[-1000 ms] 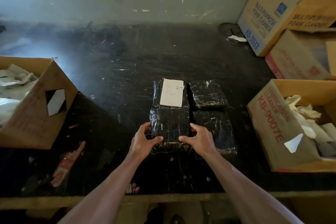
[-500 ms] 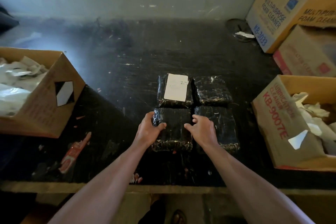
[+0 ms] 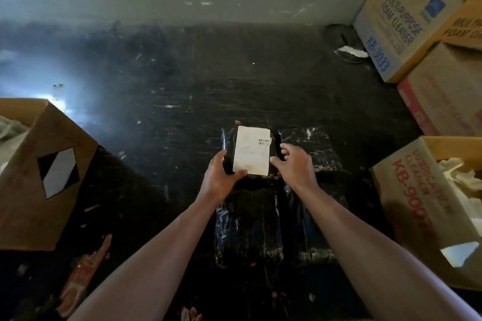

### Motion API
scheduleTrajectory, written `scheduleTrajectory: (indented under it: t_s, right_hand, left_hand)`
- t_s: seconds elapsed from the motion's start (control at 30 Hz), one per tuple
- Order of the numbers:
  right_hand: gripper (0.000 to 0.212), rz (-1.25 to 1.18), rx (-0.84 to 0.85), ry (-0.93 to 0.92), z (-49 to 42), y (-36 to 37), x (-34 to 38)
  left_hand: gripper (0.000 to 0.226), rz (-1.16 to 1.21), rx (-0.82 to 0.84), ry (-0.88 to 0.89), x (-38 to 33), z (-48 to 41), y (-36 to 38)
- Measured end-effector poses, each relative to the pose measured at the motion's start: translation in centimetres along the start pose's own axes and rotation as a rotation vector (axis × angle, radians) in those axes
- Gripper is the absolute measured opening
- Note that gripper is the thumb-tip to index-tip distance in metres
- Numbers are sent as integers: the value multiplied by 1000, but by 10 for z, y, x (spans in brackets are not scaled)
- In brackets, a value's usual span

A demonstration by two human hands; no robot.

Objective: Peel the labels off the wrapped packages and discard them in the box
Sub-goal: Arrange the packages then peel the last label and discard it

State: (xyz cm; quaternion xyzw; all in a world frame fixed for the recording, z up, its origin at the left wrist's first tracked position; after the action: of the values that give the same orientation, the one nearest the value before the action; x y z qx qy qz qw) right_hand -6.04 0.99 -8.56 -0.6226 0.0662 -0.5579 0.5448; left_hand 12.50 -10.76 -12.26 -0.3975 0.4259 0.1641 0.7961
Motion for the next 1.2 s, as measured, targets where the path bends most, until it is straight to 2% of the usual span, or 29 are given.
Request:
scheduleTrajectory:
  t_s: [0.23, 0.5, 0.57, 0.67, 0.7, 0.83, 1.2]
  right_hand:
    - [58, 55, 49, 1, -71, 30, 12]
    - [49, 86, 37, -40, -109, 42, 21]
    - [39, 64, 3, -31, -110, 38, 22]
    - [7, 50, -35, -34, -107, 37, 30]
    - [3, 43, -31, -38, -106, 38, 32]
    - [12, -3, -9, -38, -107, 38, 35]
    - [5, -47, 68, -152, -84, 34, 43]
  left_hand:
    - [113, -74, 114, 39, 6, -43, 16]
    - [114, -9, 42, 86, 11, -53, 25]
    - [114, 6, 41, 82, 12, -54, 26]
    - [114, 14, 36, 79, 12, -53, 26]
    - [114, 20, 34, 81, 12, -53, 25]
    - [114, 32, 31, 82, 12, -53, 26]
    - [113, 19, 23, 84, 11, -55, 23]
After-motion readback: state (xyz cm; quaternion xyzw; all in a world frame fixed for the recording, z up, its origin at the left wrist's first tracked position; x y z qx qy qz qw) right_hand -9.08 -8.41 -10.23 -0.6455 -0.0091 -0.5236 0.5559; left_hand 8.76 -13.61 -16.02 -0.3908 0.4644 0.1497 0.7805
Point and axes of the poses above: each hand's wrist, its own z-axis away from the middle knuckle, its own y-axis out of the palm, x = y × z, the point moved 7 cm from there along -z, towards the middle knuckle, and after that the axes turned 4 degrees about y, right-handed, at the moved point
